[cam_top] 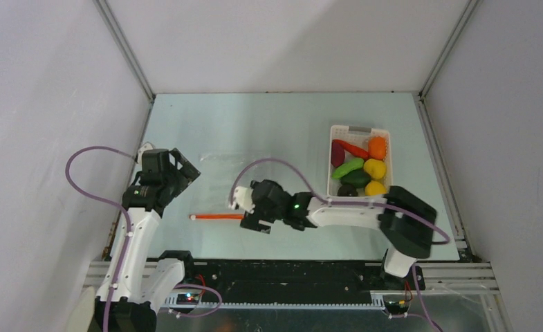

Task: Place the food in the zip-top bag and seal the zipper
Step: Pick up the zipper food storage bag at the center of the board.

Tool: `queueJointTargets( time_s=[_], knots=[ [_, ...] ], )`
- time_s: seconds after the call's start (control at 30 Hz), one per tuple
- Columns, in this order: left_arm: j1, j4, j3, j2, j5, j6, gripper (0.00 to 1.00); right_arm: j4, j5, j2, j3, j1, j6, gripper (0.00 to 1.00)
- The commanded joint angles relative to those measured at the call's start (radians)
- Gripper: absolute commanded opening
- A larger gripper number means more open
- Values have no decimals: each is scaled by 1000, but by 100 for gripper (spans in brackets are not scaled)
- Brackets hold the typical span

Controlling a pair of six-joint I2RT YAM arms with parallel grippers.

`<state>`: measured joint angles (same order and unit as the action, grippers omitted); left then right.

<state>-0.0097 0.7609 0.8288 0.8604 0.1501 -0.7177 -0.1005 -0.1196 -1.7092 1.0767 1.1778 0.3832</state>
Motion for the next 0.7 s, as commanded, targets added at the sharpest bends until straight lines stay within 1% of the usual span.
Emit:
queueJointTargets(
  time_s=[0.0, 0.13, 0.27, 0.47, 0.63, 0.67],
  knots=[
    [7, -25, -26, -33, -27, -12, 98, 125, -109, -117, 113, 14, 142, 94],
    [7, -17, -21, -33, -20, -8, 98, 129, -104, -206, 174, 11, 129, 92],
    [7, -16, -19, -34, -20, -5, 98, 130, -50, -245, 197, -4, 103, 87],
    [7, -15, -18, -32, -15, -5, 98, 104, 22, -279, 217, -25, 78, 73],
    [7, -12, -16, -31, -10, -5, 98, 42, 87, -317, 257, -50, 28, 65],
    [7, -10, -17, -32, -8, -5, 98, 33, 100, -321, 262, -53, 20, 60]
  ],
)
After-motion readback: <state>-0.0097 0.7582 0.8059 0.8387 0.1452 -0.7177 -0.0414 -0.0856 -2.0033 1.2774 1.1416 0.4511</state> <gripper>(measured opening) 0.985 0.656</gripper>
